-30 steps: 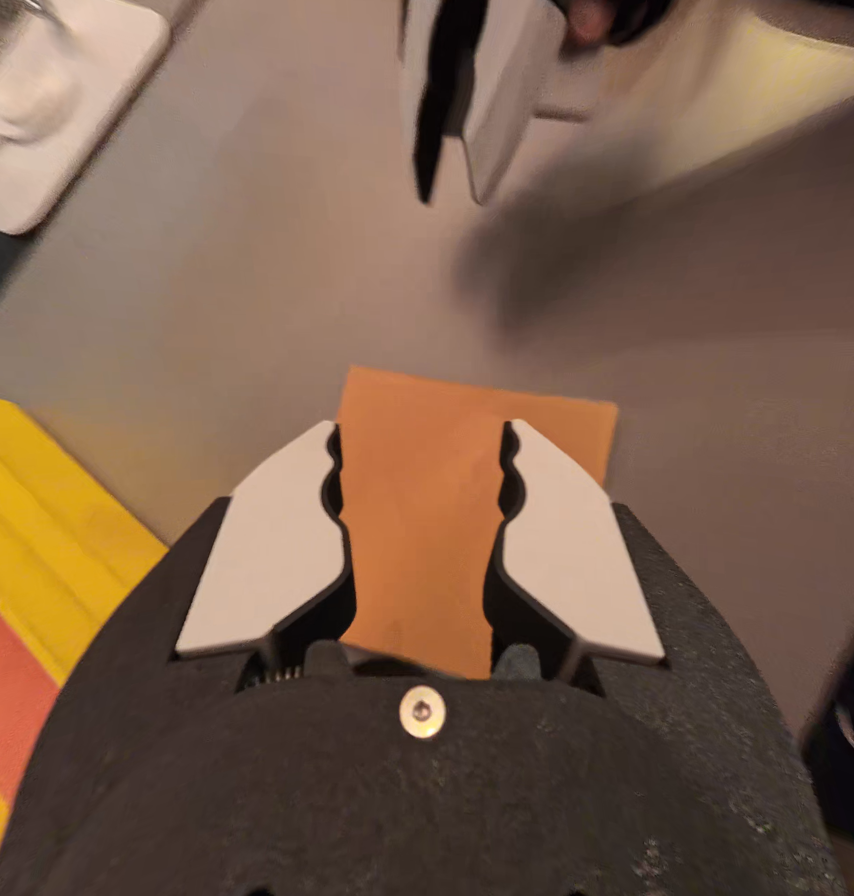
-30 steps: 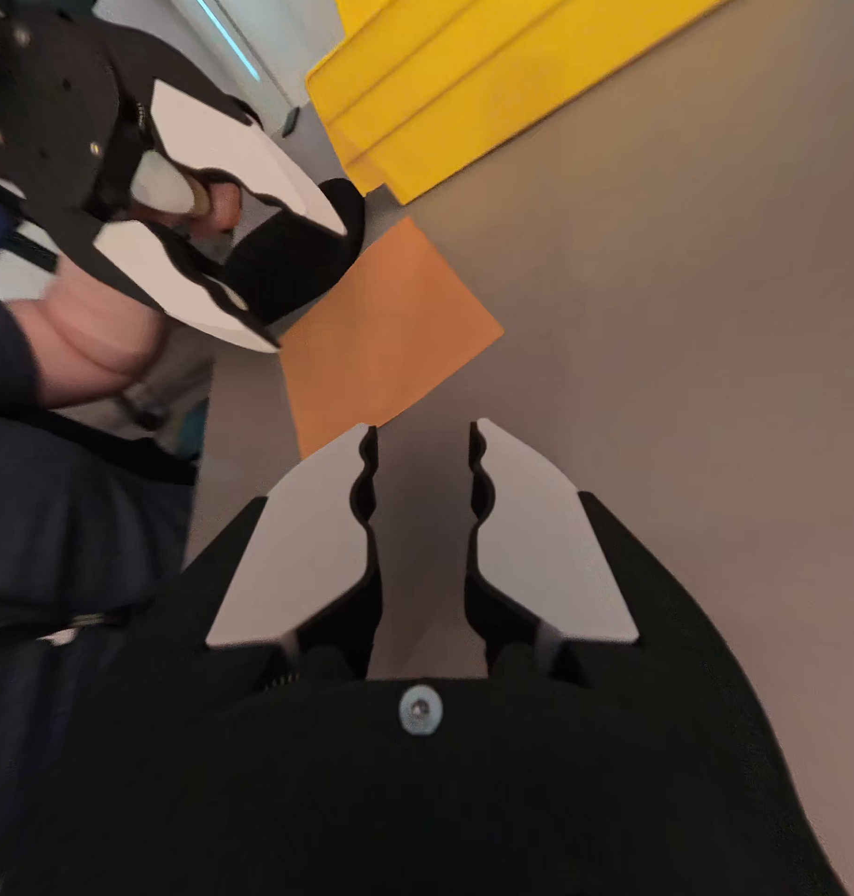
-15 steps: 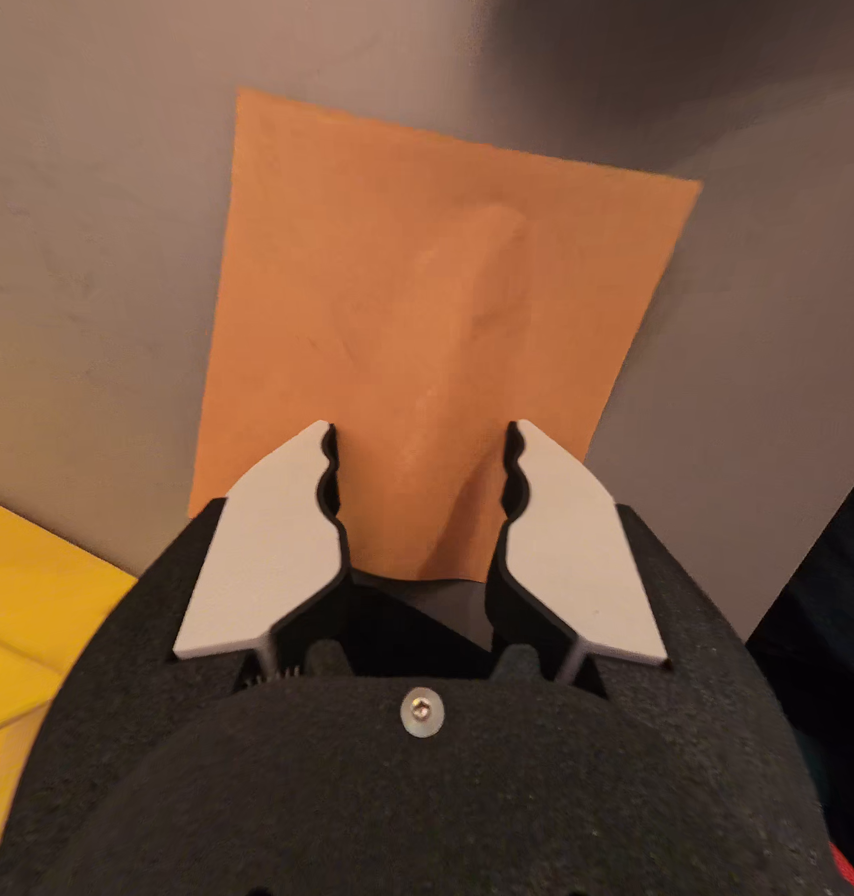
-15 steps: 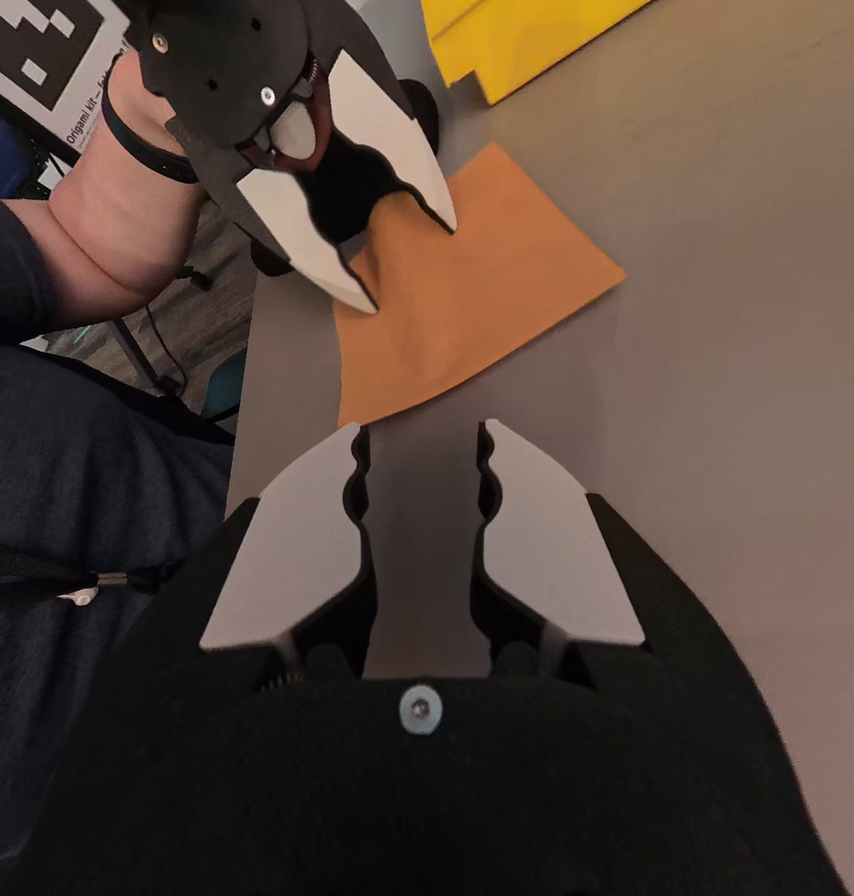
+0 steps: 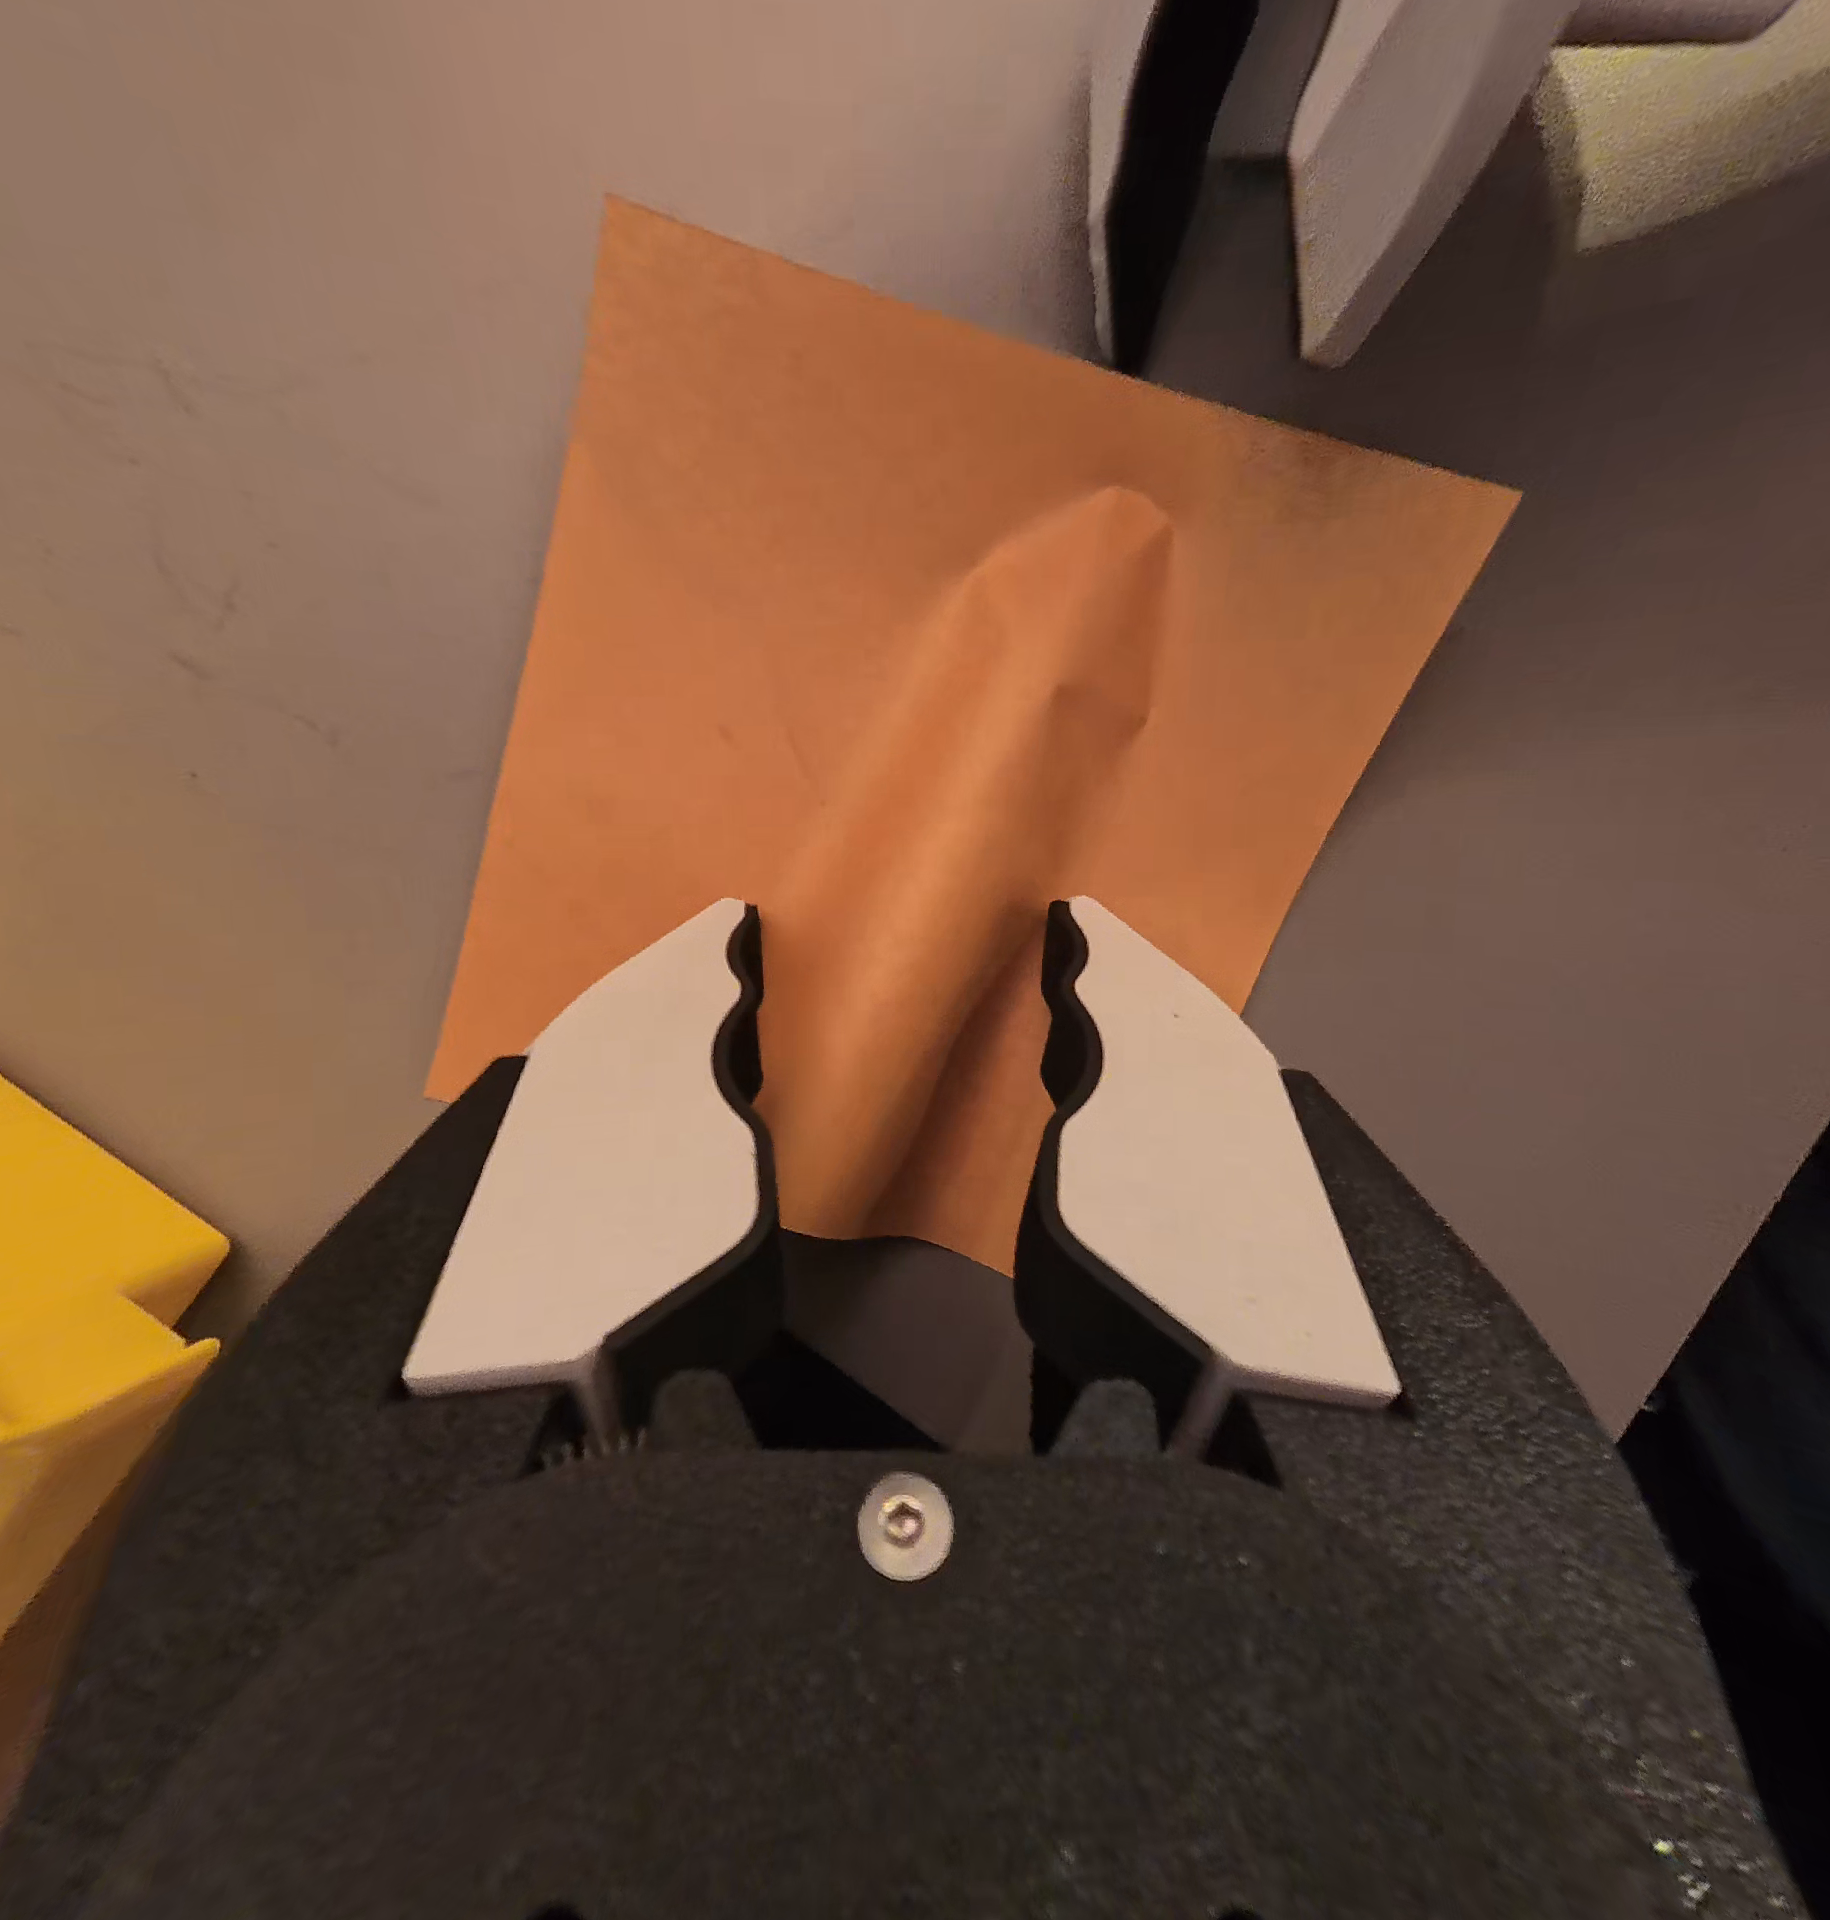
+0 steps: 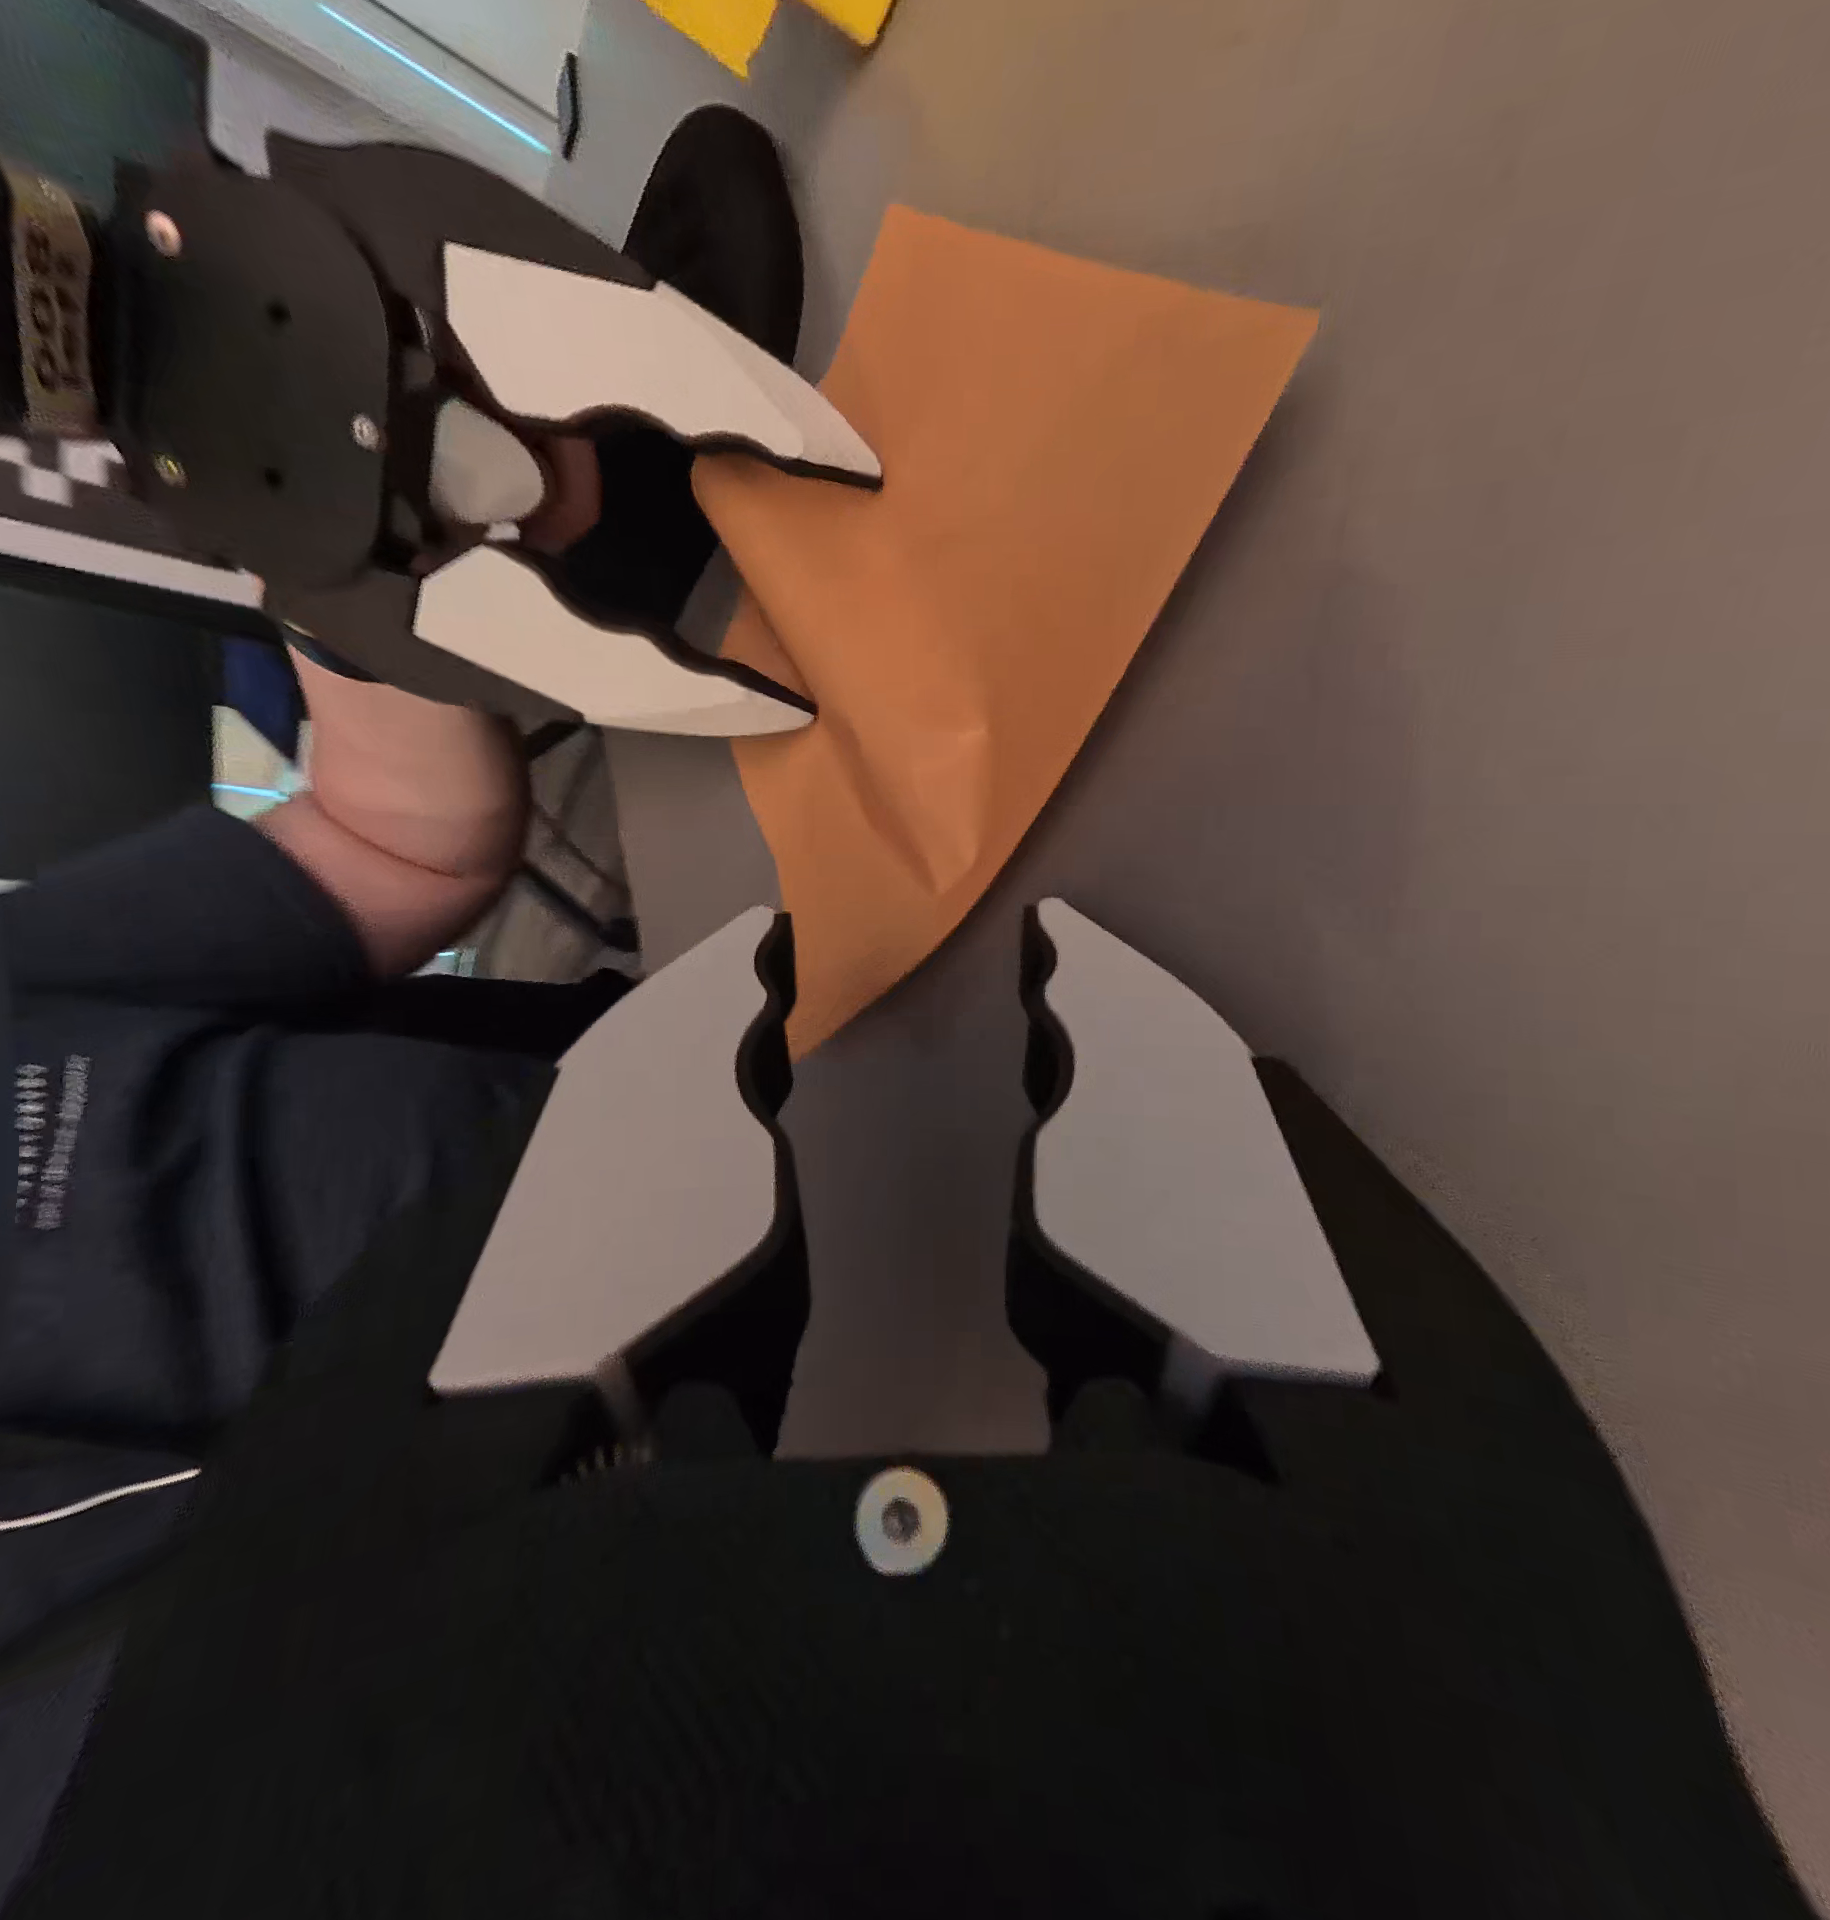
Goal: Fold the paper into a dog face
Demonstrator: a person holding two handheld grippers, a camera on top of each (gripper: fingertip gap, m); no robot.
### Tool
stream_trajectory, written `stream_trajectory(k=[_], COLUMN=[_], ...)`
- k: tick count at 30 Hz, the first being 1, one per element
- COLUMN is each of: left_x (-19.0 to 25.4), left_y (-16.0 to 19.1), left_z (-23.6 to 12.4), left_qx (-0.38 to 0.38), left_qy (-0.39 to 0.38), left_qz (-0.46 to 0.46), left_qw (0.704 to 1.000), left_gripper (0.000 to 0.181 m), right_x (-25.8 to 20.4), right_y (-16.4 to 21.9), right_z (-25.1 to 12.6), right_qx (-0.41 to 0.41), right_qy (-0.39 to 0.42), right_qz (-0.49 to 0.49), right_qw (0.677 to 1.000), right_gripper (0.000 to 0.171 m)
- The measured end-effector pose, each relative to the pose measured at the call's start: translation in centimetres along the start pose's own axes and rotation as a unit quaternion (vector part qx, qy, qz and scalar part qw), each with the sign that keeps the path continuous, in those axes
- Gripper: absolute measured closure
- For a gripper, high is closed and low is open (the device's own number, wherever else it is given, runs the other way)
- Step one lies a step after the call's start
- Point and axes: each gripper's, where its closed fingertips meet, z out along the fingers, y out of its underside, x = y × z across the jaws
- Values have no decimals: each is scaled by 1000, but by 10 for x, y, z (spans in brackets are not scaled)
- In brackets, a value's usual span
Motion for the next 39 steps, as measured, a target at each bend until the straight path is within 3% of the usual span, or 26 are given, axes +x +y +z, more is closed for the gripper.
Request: stream_trajectory(k=[4, 11, 15, 19, 24, 27, 30, 32, 33, 37, 39], left_x=[0, 3, 12, -6, -1, 7, 16, 18, 19, 12, 10], left_y=[0, 0, -6, -29, -79, -105, -123, -132, -135, -150, -155], left_z=[0, -1, -8, -25, -14, 3, 18, 26, 29, 34, 32], left_qx=[6, 17, 39, 90, 99, 88, 74, 69, 72, 128, 155], left_qy=[-3, 11, 62, 45, 118, 151, 178, 187, 188, 132, 110], left_qz=[-2, -9, -36, -13, 6, 52, 93, 111, 127, 205, 230], left_qw=[1000, 1000, 997, 995, 988, 983, 977, 974, 971, 961, 955], left_gripper=[129, 120, 113, 111, 109, 126, 180, 181, 181, 181, 181], right_x=[-7, -4, -5, -3, 1, 14, 27, 36, 40, 33, 31], right_y=[0, 4, 9, 13, 5, 2, 2, -1, -6, -19, -19], right_z=[14, 18, 9, -22, -63, -83, -100, -113, -120, -130, -125], right_qx=[-31, -54, -67, -92, -63, -53, -45, -26, -5, 56, 46], right_qy=[-33, -34, -49, -17, 54, 103, 135, 159, 175, 177, 185], right_qz=[39, 47, 35, -96, -322, -375, -397, -391, -383, -369, -391], right_qw=[998, 997, 996, 991, 943, 920, 907, 906, 907, 911, 900], right_gripper=[136, 169, 170, 170, 170, 170, 170, 166, 154, 126, 121])
